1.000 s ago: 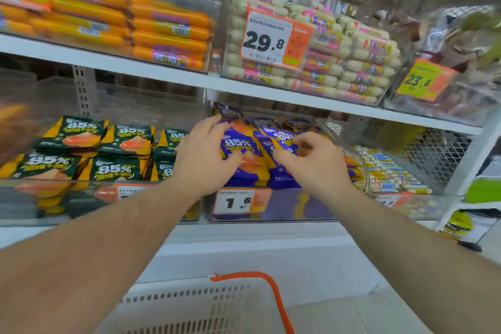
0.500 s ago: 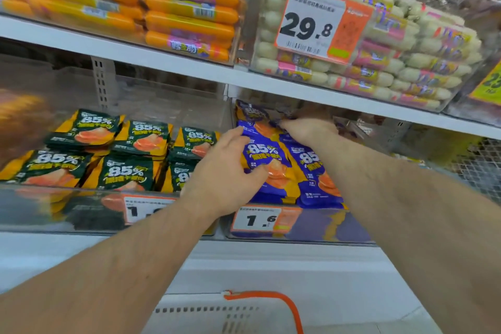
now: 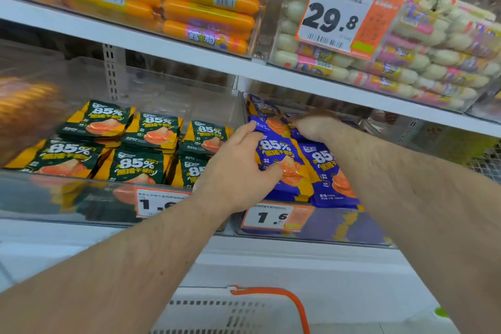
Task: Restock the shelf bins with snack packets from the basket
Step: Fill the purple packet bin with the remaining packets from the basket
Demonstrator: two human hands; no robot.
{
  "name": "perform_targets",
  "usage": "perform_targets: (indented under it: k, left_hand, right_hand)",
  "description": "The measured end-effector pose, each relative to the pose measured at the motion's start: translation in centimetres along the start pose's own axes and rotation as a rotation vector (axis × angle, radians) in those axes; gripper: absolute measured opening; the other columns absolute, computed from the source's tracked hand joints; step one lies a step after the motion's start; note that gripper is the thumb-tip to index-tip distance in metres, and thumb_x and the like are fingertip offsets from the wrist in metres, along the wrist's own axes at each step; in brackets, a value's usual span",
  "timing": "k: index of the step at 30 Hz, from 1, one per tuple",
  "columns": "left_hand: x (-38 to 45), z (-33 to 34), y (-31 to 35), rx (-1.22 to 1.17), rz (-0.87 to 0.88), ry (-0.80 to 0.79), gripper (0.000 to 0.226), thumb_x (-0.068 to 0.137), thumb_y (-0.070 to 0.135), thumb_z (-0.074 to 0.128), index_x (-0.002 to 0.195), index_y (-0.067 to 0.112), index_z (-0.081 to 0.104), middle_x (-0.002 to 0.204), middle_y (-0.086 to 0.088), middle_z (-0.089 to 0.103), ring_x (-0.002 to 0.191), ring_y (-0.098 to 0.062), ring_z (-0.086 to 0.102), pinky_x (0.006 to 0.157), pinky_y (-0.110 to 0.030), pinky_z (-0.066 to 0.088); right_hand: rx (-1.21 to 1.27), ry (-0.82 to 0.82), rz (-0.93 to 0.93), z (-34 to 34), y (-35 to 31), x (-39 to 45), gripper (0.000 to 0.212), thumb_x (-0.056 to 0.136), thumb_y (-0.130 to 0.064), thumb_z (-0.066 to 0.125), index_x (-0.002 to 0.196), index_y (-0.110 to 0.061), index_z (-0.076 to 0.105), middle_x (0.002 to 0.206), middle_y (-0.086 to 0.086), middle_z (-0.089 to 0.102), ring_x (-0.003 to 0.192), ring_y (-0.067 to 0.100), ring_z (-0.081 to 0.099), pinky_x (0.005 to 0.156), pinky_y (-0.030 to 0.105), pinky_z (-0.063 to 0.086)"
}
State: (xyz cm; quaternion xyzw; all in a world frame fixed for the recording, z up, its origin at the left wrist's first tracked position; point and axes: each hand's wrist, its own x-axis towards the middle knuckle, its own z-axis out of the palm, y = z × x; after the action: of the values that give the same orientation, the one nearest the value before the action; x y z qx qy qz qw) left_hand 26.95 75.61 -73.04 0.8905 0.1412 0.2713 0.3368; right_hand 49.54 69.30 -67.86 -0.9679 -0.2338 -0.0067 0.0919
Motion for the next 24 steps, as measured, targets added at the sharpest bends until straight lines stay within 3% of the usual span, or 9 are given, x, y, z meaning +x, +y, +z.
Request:
perform_targets:
  k: [4,9,12,14,16,19,22,24]
  left_hand:
    - [-0.1,-0.2,0.3,-0.002,-0.011,-0.025,0.069,0.088,0.047,0.063,0.147,0.019,0.039,0.158,0.012,0.021,0.139,-0.009,0.029,0.104,-0.037,0.046]
    - [-0.4,-0.9,0.9,0.044,0.049,0.025,0.075,0.086,0.041,0.067,0.149,0.015,0.034,0.158,0.002,0.026,0.142,-0.016,0.028,0.114,-0.041,0.033]
    - [-2.5,-1.7,1.5,0.1,0.204,0.097,0.074,0.082,0.03,0.064,0.145,0.007,0.035,0.153,-0.008,0.03,0.138,-0.024,0.034,0.112,-0.045,0.035]
    - [-5.2,-2.4,1.5,0.177,0.349,0.119,0.072,0.074,0.028,0.056,0.138,0.0,0.041,0.142,-0.017,0.04,0.13,-0.032,0.043,0.106,-0.048,0.041]
    - [-8.6,-2.8,0.3,0.24,0.424,0.047,0.071,0.071,0.031,0.05,0.134,-0.001,0.044,0.131,-0.018,0.047,0.12,-0.034,0.049,0.098,-0.046,0.045]
    - [-13.5,-3.9,-2.5,0.313,0.321,-0.237,0.065,0.08,0.028,0.056,0.139,0.007,0.039,0.132,-0.011,0.043,0.108,-0.028,0.053,0.086,-0.035,0.046]
    - [-16.8,-4.7,-6.0,0.468,0.077,-0.599,0.068,0.09,0.025,0.056,0.149,0.022,0.023,0.143,0.0,0.033,0.118,-0.022,0.051,0.093,-0.035,0.044]
    - [-18.1,-4.8,-7.9,0.519,-0.057,-0.76,0.07,0.093,0.027,0.054,0.152,0.024,0.017,0.148,0.001,0.027,0.122,-0.022,0.049,0.095,-0.039,0.046]
  right_hand:
    - [-0.002,0.077,-0.003,-0.9,-0.1,-1.9,0.054,0.097,-0.055,0.036,0.13,-0.018,0.056,0.134,0.013,0.056,0.117,0.03,0.056,0.102,0.047,0.046]
    - [0.092,0.367,-0.173,-1.9,-0.9,-9.0,0.042,0.099,-0.042,0.041,0.083,-0.013,0.068,0.084,0.009,0.067,0.084,0.032,0.063,0.076,0.038,0.053]
    - [0.285,0.561,-0.297,-1.1,-2.1,-14.4,0.045,0.097,-0.035,0.049,0.057,-0.014,0.049,0.054,-0.001,0.05,0.065,0.028,0.052,0.058,0.033,0.033]
    - [0.435,0.629,-0.357,0.3,-3.1,-18.2,0.049,0.094,-0.032,0.052,0.051,-0.015,0.036,0.047,0.0,0.036,0.058,0.022,0.04,0.058,0.037,0.02]
    - [0.616,0.595,-0.39,3.3,-3.6,-21.4,0.046,0.09,-0.029,0.05,0.049,-0.019,0.031,0.046,-0.001,0.031,0.055,0.016,0.032,0.058,0.039,0.018]
    - [0.738,0.388,-0.374,10.0,-3.8,-24.8,0.044,0.087,-0.036,0.044,0.049,-0.015,0.037,0.045,0.002,0.034,0.053,0.02,0.035,0.055,0.041,0.026]
    - [0.612,0.099,-0.355,17.2,-3.8,-26.9,0.049,0.093,-0.026,0.052,0.049,-0.018,0.033,0.045,-0.002,0.032,0.054,0.021,0.037,0.055,0.035,0.021]
    - [0.451,-0.098,-0.363,21.7,-3.5,-28.0,0.049,0.097,-0.024,0.05,0.051,-0.019,0.034,0.048,-0.001,0.035,0.051,0.021,0.039,0.052,0.033,0.025]
